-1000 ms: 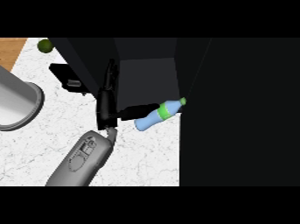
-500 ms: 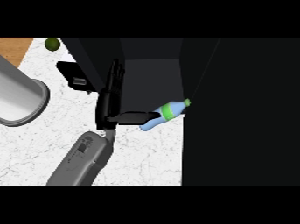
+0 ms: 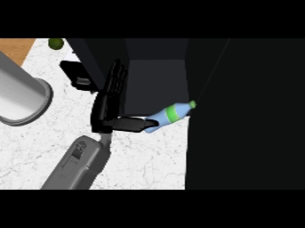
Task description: Pick up the bottled water, place it into the cabinet and close the cabinet
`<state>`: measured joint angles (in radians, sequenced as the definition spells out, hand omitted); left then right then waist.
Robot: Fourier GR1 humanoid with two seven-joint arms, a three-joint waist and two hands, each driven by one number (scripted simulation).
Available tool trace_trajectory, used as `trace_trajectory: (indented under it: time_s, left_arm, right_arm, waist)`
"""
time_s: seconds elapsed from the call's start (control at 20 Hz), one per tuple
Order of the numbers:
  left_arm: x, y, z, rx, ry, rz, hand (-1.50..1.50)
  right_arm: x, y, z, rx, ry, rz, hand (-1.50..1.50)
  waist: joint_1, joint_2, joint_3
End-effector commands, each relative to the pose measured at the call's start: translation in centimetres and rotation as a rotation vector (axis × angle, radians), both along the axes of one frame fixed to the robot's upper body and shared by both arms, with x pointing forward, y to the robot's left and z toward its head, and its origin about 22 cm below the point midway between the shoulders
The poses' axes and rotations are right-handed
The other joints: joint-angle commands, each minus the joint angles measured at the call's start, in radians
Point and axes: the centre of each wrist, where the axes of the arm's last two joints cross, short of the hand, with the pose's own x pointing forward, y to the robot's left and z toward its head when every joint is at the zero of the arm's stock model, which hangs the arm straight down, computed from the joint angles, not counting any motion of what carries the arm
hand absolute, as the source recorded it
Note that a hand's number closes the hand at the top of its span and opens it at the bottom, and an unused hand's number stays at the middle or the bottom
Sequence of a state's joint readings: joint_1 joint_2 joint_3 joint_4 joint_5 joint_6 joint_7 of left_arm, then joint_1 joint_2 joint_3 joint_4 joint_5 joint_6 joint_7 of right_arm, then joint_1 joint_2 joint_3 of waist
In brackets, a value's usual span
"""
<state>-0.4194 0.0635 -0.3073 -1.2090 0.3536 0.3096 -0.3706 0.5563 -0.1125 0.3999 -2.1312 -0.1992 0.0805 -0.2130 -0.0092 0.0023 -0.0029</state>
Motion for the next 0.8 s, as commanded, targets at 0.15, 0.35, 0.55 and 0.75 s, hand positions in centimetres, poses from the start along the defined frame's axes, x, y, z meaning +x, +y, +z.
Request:
trace_trajectory:
  time_s: [0.15, 0.35, 0.55, 0.75]
  left_arm:
    - [-3.5, 2.7, 3.1, -0.067, -0.069, 0.013, -1.50]
    - [-6.1, 2.1, 3.4, -0.108, -0.105, 0.016, -1.50]
    - [-10.0, 2.4, 4.0, -0.132, -0.088, -0.033, -1.50]
    - [-12.0, 1.7, 6.1, -0.150, -0.068, -0.078, -1.50]
  right_arm:
    - [-0.8, -0.7, 1.0, -0.010, 0.006, 0.000, -1.50]
    - [-0.5, 1.1, 0.2, -0.008, 0.018, 0.013, -1.50]
    - [-0.4, 0.7, 1.5, 0.018, 0.001, -0.003, -1.50]
    - [-0.3, 1.1, 1.3, -0.056, -0.024, 0.037, -1.50]
  waist:
    - [0.020, -0.008, 0.003]
    - [0.015, -0.006, 0.003]
    - [0.016, -0.006, 0.003]
    - [0.012, -0.005, 0.003]
